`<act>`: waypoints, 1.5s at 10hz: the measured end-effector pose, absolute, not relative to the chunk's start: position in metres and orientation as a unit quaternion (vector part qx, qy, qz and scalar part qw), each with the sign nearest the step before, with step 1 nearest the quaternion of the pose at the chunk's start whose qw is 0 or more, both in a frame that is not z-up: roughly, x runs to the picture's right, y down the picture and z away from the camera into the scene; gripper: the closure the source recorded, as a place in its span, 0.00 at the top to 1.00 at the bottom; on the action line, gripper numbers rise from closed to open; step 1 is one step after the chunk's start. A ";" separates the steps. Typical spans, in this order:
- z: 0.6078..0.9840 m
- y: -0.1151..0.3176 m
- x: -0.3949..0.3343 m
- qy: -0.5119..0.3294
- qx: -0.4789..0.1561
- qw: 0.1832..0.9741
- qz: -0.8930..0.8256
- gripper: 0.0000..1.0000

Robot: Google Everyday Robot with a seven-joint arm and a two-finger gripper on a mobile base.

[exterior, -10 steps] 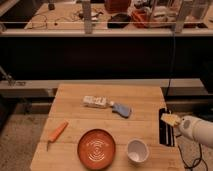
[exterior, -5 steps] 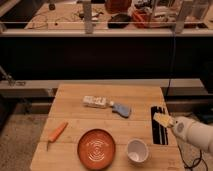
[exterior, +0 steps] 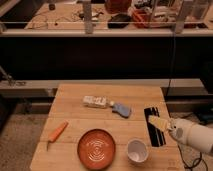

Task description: Place the eraser in the ceramic cup

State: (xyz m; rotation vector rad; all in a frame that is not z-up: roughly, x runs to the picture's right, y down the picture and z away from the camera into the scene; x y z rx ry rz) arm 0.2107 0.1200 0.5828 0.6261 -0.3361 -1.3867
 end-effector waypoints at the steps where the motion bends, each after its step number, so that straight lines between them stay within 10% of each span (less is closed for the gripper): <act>1: 0.581 0.122 0.204 -0.158 0.290 0.704 -0.629 0.00; 15: 0.611 0.140 0.160 -0.116 0.319 0.669 -0.661 0.00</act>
